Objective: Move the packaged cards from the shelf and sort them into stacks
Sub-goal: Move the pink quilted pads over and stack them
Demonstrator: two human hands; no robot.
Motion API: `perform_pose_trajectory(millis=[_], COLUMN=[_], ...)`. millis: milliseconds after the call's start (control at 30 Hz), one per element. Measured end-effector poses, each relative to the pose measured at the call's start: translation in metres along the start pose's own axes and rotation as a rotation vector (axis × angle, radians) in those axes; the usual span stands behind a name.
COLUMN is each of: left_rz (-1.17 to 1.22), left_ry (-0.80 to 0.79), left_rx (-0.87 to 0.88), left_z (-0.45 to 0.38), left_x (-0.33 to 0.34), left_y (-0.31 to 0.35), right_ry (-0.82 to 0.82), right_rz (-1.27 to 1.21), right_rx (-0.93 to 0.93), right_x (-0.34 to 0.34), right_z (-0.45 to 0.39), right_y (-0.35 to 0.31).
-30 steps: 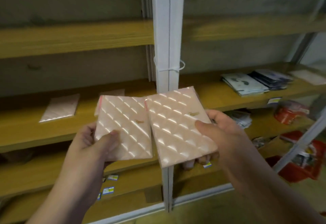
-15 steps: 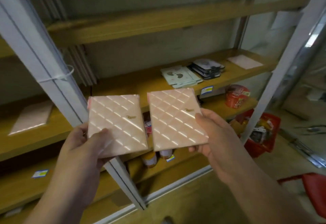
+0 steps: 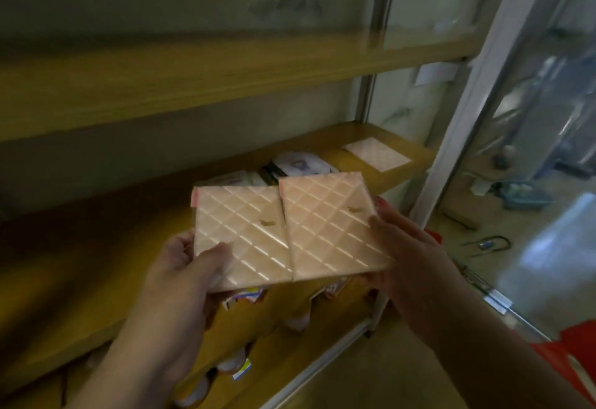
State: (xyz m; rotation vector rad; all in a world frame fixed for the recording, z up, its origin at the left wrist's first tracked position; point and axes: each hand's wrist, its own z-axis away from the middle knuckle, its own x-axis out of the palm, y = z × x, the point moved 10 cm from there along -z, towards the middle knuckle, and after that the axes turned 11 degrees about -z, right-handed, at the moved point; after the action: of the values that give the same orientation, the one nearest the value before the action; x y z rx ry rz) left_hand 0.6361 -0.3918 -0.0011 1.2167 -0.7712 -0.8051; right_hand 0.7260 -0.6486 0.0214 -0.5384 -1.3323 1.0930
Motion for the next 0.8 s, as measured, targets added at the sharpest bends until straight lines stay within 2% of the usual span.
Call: perform_pose_trajectory(millis=[133,367,467,600,700,800], left_rz=[-0.028,-0.013,-0.014,-0.014,-0.049,-0.114], left_ry=[-0.042,-0.100,-0.082,-0.032,-0.007,0.026], left_rx=[0.009,-0.023,-0.033,-0.071,-0.113,-0.141], left_z=[-0.049,-0.096,-0.111,-0.139,-0.171,-0.201], left_x=[0.050,0.132,0.175,0.241,0.288,0.325], left_y=[0.005,0.004,0.004,-0.002,-0.017,-0.027], right_ry=[0.034,0.059,0.065,0.076,0.022,0.099], right_rz=[0.004,-0.068,-0.181,-0.128,-0.044,-0.072], right_rx=[-0.067,-0.044,-0.017,-0.035,-0.084,0.040], right_x=[-0.027,-0.080,-0.111,-0.161,-0.187,-0.221], right_z=[-0.039,-0.103,-0.134,-0.178,-0.212,-0.243], right_y=[-0.026,-0.057,-0.071,-0.105,-0.136,-0.141])
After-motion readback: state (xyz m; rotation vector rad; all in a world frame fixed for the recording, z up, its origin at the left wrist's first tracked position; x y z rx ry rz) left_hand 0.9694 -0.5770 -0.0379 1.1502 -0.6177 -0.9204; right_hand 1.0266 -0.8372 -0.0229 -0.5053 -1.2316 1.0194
